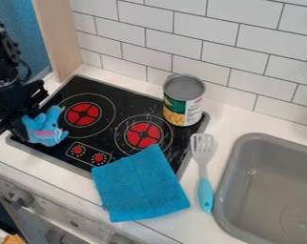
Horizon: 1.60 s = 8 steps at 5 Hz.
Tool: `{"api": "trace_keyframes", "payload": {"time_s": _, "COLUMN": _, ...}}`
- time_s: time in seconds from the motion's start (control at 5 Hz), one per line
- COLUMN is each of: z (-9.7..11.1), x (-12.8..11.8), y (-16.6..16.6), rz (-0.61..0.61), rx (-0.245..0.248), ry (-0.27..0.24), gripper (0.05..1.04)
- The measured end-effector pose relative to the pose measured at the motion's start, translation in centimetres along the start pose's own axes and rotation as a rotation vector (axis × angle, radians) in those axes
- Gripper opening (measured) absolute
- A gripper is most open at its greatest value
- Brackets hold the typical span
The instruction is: Move the blue object above the right burner
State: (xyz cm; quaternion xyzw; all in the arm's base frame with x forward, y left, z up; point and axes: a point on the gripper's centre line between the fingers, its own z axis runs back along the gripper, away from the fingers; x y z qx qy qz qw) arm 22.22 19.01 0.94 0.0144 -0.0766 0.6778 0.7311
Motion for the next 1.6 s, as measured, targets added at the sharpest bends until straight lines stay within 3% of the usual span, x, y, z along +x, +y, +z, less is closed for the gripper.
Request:
{"api": "trace_keyframes", "payload": {"time_s": 0.4, "z": -0.2, "x": 0.0, "y": -0.1, "rz": 0.015, "rx": 0.020, "ry": -0.009, "gripper": 0.961}}
{"api": "trace_keyframes", "payload": {"time_s": 0.8, "z": 0.3, "x": 0.4, "y": -0.3, "rz": 0.030, "rx": 0.039, "ry": -0.006, "gripper": 1.001}}
{"api": "trace_keyframes", "payload": {"time_s": 1.0, "z": 0.9, "x": 0.5, "y": -0.4, "rz": 0.088, "rx": 0.067, "ry": 0.026, "gripper": 1.001}}
{"api": "trace_keyframes", "payload": {"time_s": 1.2, "z": 3.0, "x": 1.0, "y": -0.5, "rz": 0.139, "rx": 0.108, "ry": 0.036, "gripper": 1.001}}
{"api": "trace_keyframes", "payload": {"time_s": 1.4, "z": 6.3, "x": 1.0, "y": -0.5, "rz": 0.164, "rx": 0.084, "ry": 0.022, "gripper": 1.001}}
{"api": "trace_keyframes", "payload": {"time_s": 1.6, "z": 7.4, "x": 0.9, "y": -0.7, "rz": 0.146, "rx": 0.064, "ry": 0.038, "gripper": 1.001}}
